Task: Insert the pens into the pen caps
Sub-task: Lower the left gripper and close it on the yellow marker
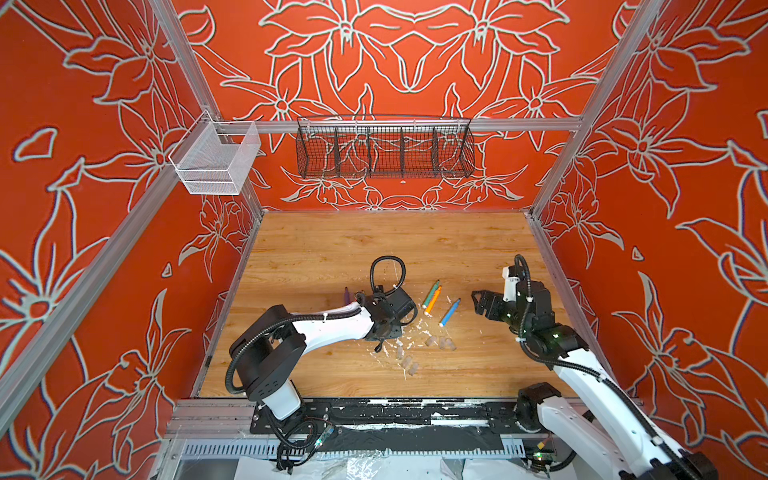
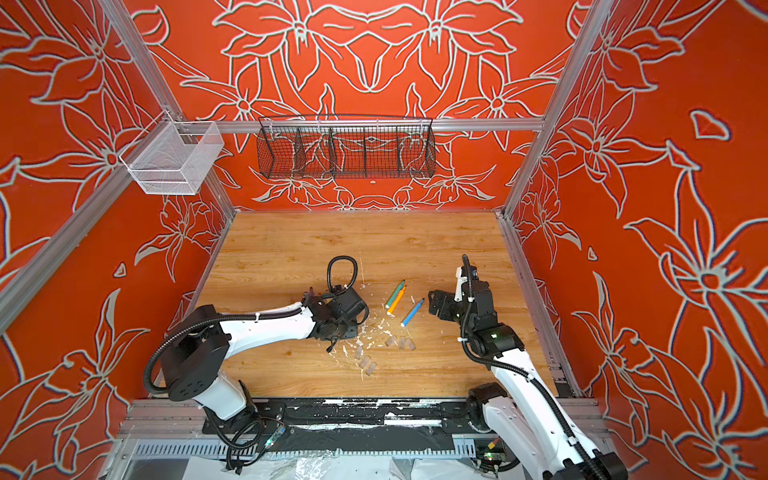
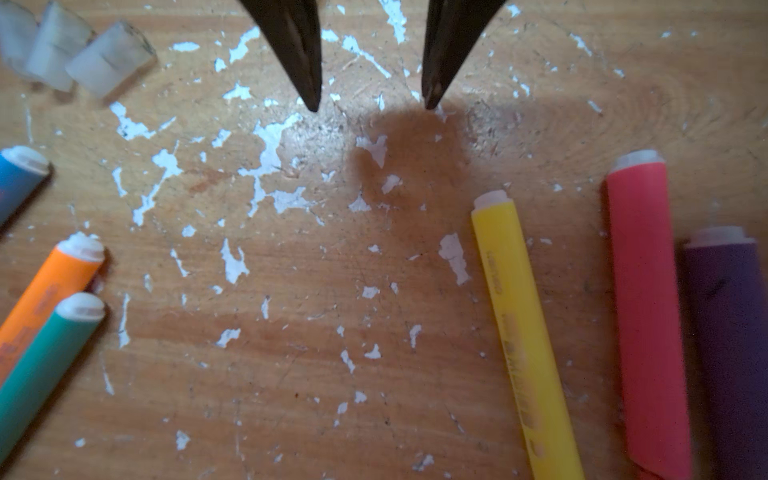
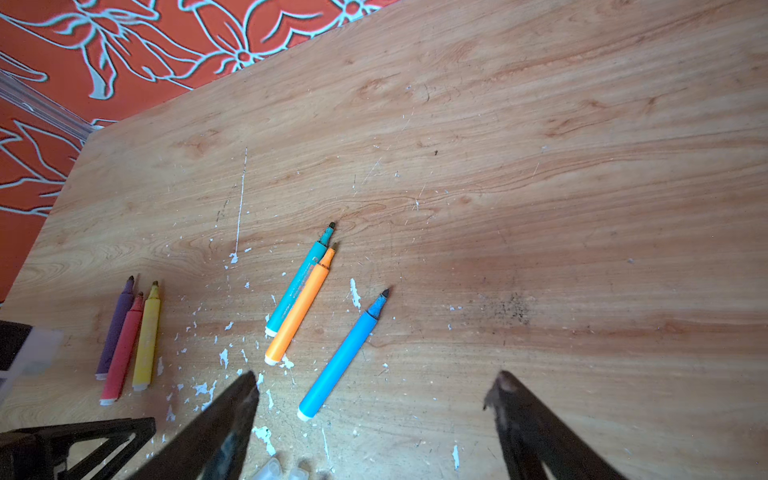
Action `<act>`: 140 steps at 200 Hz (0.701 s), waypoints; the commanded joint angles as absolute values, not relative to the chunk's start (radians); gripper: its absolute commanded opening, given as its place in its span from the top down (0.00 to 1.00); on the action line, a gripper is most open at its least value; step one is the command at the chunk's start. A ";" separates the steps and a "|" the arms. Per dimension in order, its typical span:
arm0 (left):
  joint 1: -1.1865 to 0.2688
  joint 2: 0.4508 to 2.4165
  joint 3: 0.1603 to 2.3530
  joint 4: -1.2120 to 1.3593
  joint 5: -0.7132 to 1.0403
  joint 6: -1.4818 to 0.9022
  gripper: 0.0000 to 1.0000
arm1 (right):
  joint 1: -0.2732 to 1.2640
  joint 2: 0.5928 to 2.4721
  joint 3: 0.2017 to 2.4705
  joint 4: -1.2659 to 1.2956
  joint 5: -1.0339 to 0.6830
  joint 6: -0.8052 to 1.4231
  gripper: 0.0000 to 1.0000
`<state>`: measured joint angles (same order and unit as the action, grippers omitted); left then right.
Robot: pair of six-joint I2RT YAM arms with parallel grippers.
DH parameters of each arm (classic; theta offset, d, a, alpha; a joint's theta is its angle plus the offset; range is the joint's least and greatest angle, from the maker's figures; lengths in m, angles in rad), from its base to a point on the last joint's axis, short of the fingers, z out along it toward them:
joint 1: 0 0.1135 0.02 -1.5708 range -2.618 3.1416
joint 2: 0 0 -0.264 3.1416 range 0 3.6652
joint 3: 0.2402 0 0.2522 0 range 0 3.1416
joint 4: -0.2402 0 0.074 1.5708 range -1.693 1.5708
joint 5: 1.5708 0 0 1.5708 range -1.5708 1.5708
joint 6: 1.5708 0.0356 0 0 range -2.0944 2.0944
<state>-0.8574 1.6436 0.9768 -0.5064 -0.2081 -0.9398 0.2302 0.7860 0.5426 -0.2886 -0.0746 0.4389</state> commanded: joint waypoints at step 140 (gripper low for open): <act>-0.742 1.742 1.128 -0.733 -0.371 -0.946 0.63 | 0.227 0.801 0.577 -0.301 -0.054 0.443 0.10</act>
